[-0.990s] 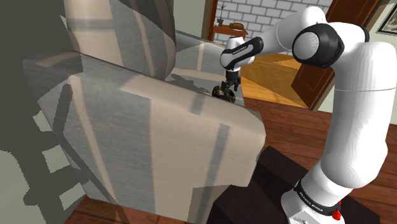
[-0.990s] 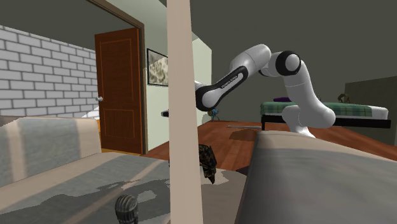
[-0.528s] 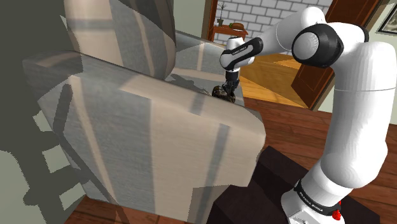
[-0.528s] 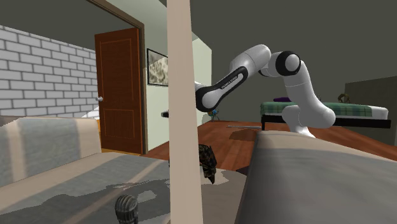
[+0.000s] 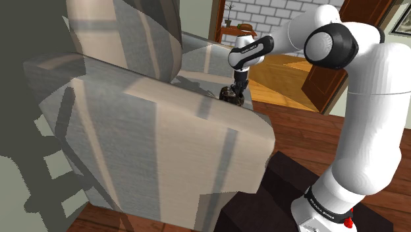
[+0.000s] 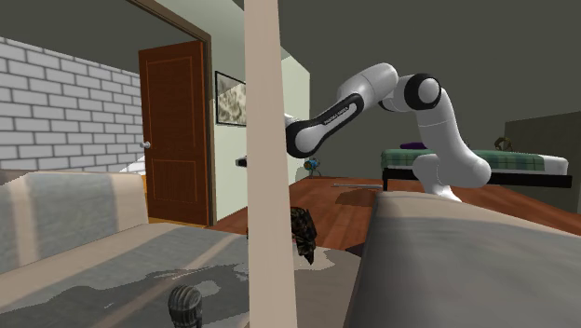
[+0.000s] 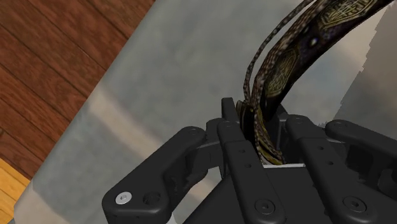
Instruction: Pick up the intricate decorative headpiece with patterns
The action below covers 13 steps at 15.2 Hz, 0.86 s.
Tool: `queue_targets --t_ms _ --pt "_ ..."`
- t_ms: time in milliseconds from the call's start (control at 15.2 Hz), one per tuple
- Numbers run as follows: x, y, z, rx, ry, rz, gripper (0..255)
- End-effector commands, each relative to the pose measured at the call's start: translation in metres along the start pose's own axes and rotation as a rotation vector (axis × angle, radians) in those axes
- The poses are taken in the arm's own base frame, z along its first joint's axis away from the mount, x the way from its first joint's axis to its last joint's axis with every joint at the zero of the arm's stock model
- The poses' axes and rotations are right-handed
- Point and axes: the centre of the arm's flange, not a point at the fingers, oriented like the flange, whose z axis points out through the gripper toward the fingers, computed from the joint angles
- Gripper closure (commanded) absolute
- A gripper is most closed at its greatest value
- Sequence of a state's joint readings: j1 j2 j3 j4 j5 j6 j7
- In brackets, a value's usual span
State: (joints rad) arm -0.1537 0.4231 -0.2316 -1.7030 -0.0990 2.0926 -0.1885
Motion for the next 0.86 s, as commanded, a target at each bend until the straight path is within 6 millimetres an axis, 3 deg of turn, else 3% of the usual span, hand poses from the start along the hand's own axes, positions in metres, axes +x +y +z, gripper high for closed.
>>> queue_targets --t_ms 0,660,792 --pt "-0.001 0.001 -0.010 0.000 0.001 0.000 255" --pt "-0.004 0.010 -0.061 0.000 0.001 0.000 255" --pt "-0.004 0.010 -0.062 0.000 0.001 0.000 255"
